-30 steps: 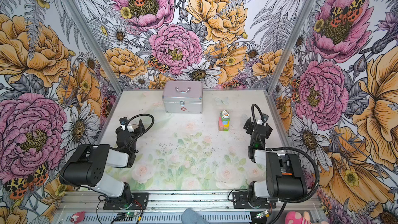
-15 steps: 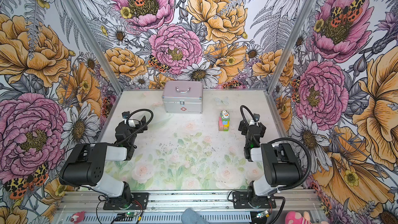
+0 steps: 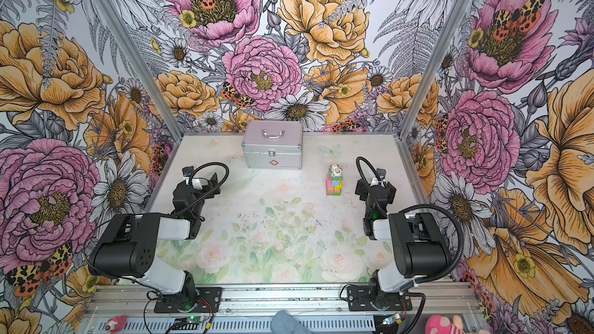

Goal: Build the wood block tower

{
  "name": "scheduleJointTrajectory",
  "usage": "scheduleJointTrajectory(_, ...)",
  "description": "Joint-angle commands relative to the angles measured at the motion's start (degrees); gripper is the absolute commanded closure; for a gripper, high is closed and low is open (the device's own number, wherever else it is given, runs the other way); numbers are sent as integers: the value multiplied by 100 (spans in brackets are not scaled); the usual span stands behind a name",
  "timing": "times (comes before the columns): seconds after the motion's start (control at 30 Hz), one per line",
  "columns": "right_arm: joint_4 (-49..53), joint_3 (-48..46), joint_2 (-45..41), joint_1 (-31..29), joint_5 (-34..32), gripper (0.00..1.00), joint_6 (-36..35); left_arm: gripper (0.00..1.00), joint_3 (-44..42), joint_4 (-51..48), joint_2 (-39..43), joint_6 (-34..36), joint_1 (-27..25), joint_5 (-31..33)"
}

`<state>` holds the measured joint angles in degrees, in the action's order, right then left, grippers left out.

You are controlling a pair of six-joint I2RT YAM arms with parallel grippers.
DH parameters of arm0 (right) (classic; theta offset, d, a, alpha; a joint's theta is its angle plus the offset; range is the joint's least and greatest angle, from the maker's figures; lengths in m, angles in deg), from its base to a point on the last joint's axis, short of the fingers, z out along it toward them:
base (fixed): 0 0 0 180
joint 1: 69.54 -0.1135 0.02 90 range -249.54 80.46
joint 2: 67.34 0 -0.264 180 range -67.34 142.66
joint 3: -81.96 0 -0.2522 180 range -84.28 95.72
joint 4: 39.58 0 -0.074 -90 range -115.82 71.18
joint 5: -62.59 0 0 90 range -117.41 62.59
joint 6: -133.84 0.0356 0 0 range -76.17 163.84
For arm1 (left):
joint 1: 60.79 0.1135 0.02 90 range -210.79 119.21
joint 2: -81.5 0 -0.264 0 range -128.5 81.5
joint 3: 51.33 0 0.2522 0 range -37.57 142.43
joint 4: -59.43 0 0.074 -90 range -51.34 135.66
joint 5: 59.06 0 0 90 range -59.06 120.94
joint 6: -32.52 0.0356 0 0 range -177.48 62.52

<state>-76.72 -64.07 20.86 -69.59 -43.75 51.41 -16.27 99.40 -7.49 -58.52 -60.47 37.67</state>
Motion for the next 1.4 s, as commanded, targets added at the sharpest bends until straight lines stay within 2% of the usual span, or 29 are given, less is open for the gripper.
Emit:
scheduleJointTrajectory(0.0, -144, 81, -29, -37, -98, 0, -62, 1, 15, 65, 5, 69, -49, 347)
scheduleJointTrajectory(1.37, -127, 91, -27, -43, -107, 0, -59, 1, -3, 98, 5, 91, -109, 462)
